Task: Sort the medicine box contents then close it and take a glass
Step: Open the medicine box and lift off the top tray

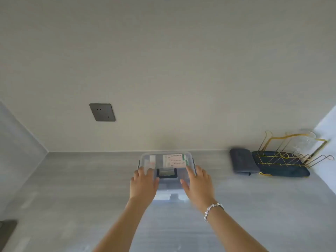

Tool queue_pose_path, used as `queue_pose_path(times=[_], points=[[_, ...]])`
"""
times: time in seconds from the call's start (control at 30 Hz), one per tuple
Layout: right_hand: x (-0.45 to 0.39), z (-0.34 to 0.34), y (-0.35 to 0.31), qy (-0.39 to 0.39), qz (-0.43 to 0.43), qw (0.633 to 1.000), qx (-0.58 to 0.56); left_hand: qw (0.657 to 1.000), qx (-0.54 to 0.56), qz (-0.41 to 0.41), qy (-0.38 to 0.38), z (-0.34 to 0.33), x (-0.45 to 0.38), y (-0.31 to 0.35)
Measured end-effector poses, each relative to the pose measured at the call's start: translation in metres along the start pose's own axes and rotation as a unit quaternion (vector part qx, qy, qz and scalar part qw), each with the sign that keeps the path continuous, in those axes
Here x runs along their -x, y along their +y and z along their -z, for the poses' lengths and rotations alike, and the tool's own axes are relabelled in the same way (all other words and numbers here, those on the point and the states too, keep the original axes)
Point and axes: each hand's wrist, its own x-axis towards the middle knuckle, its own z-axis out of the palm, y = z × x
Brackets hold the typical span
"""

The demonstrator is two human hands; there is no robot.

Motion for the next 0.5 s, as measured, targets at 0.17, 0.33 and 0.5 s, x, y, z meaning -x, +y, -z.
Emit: queue_pose_path(times=[0.17, 0.33, 0.5], points=[[-0.018, -0.015, 0.012, -0.043, -0.031, 0.998, -0.035, 0.997, 0.045, 0.053, -0.025, -0.017, -0.016, -0.004], [-0.029, -0.033, 0.017, -0.097, -0.058, 0.983, -0.142, 0.986, 0.118, 0.099, -0.069, -0.031, -0.030, -0.015], [-0.031, -0.039, 0.016, -0.093, -0.066, 0.974, -0.197, 0.974, 0.177, 0.113, -0.087, -0.032, -0.034, -0.019]])
